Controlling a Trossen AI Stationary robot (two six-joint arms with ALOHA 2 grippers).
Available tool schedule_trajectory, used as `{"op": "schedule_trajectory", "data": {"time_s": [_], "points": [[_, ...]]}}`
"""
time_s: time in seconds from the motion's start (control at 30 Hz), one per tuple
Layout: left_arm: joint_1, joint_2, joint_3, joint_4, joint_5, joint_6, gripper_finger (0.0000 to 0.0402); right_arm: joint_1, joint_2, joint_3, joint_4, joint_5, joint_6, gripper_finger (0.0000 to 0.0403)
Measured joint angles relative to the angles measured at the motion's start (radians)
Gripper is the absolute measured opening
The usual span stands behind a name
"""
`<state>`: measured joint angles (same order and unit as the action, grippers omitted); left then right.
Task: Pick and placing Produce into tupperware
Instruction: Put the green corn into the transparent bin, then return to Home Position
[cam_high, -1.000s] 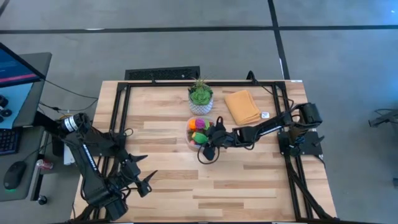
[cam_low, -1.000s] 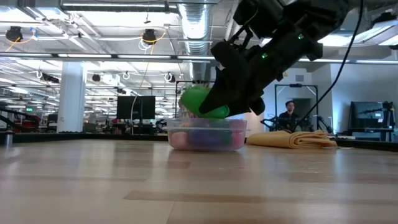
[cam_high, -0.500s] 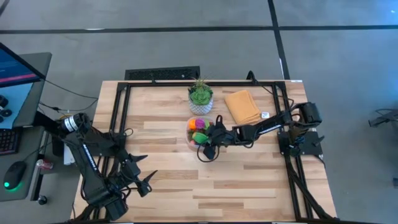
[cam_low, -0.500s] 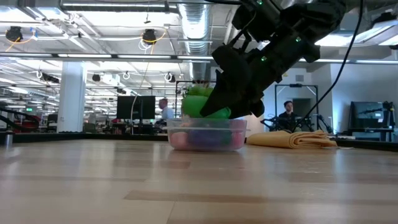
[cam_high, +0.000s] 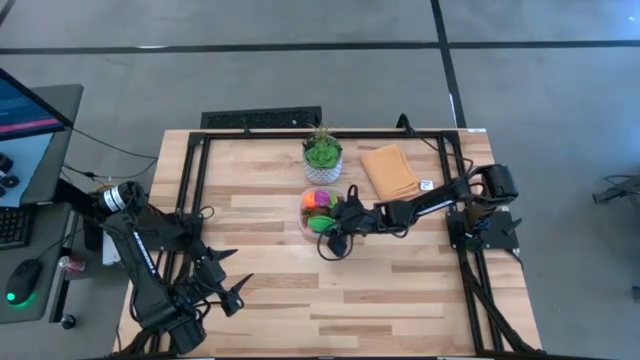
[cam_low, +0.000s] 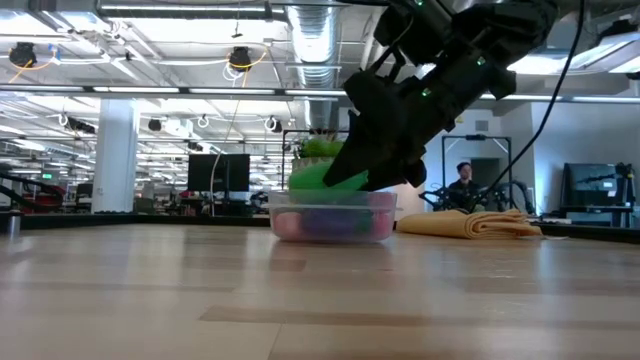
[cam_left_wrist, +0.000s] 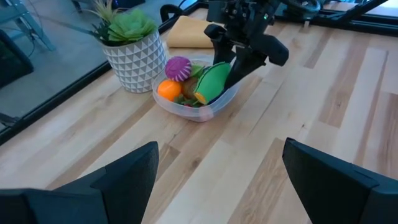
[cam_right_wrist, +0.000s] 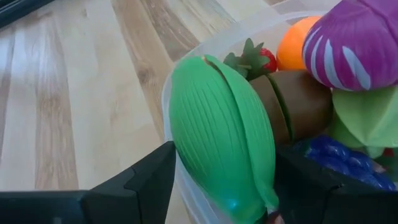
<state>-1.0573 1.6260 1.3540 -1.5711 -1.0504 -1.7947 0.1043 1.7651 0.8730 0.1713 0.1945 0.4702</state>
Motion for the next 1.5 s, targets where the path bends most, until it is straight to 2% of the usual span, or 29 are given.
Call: {"op": "schedule_trajectory", "data": {"time_s": [0.57, 0.87, 1.07, 1.23, 1.33, 1.43, 1.5], "points": [[0.006, 0.0, 0.0, 0.0, -0.014, 0.004, 0.0334, 0.001, -0.208, 0.0, -0.221, -0.011, -0.026, 0.0261], [0.01, 0.0, 0.053, 0.0, -0.217, 0.037, 0.0334, 0.0, -0.363, 0.0, -0.257, -0.028, 0.06, 0.0261], [0.055, 0.0, 0.17, 0.0, -0.333, 0.258, 0.0334, -0.002, -0.495, 0.0, -0.344, -0.06, 0.045, 0.0261], [0.123, 0.0, 0.286, 0.009, -0.361, 0.415, 0.0334, -0.016, -0.6, 0.0, -0.369, -0.064, -0.091, 0.0261], [0.164, 0.0, 0.334, 0.002, -0.332, 0.563, 0.0334, -0.015, -0.672, 0.0, -0.416, -0.067, -0.086, 0.0261], [0.201, 0.0, 0.35, 0.002, -0.264, 0.821, 0.0334, -0.015, -0.748, 0.0, -0.497, -0.068, -0.003, 0.0261], [0.216, 0.001, 0.351, 0.012, -0.187, 0.85, 0.0334, -0.004, -0.797, 0.0, -0.538, -0.066, 0.0, 0.0261]]}}
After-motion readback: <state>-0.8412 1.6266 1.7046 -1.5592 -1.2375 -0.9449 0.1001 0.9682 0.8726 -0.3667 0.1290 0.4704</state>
